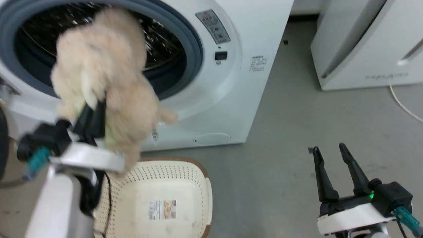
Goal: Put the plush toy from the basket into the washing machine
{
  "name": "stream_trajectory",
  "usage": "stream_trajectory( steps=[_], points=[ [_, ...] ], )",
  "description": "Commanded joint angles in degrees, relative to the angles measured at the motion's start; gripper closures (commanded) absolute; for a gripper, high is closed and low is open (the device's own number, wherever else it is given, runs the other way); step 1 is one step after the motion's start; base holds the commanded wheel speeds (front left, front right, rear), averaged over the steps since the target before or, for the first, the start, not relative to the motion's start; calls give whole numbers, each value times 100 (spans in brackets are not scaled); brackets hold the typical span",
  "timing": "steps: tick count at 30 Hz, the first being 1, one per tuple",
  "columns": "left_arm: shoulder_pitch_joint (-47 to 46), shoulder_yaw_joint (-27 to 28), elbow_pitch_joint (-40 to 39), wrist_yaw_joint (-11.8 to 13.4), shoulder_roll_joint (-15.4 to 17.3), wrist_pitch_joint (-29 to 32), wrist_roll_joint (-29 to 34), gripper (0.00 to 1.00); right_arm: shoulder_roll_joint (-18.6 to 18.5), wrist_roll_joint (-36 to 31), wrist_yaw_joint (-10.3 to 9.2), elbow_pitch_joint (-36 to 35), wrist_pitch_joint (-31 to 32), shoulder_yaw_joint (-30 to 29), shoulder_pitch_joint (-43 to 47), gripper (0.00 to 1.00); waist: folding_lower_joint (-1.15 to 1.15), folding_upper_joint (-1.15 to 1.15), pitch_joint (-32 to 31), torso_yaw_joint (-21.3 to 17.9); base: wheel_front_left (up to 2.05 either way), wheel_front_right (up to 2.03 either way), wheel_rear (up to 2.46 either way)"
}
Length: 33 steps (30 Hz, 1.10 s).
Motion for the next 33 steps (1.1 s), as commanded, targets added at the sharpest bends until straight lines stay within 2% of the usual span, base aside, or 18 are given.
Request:
stream_trajectory(
  steps=[1, 10, 16, 20, 24, 33],
  points=[
    [-358, 9, 23, -45, 141, 92, -46, 100, 6, 34, -4, -47, -26, 18, -135, 0, 0, 0, 355, -178, 0, 0, 0],
    [-2449, -238, 661, -110, 1172, 932, -209, 100, 6, 163, -4, -219, -26, 46, -590, 0, 0, 0, 1458, -535, 0, 0, 0],
    [-4063, -973, 1408, -118, 2005, 1339, -345, 100, 6, 263, -4, -295, -26, 99, -812, 0, 0, 0, 2085, -690, 0, 0, 0],
    [-5012, -1463, 1981, -118, 2414, 1422, -414, 100, 6, 321, -4, -331, -26, 132, -909, 0, 0, 0, 2381, -769, 0, 0, 0],
    [-5683, -2031, 2526, -119, 2636, 1412, -506, 100, 6, 357, -4, -348, -26, 168, -970, 0, 0, 0, 2593, -822, 0, 0, 0],
    [-6152, -3545, 3449, -119, 2657, 1474, -1134, 100, 6, 362, -4, -353, -26, 211, -1060, 0, 0, 0, 2783, -810, 0, 0, 0]
  ],
)
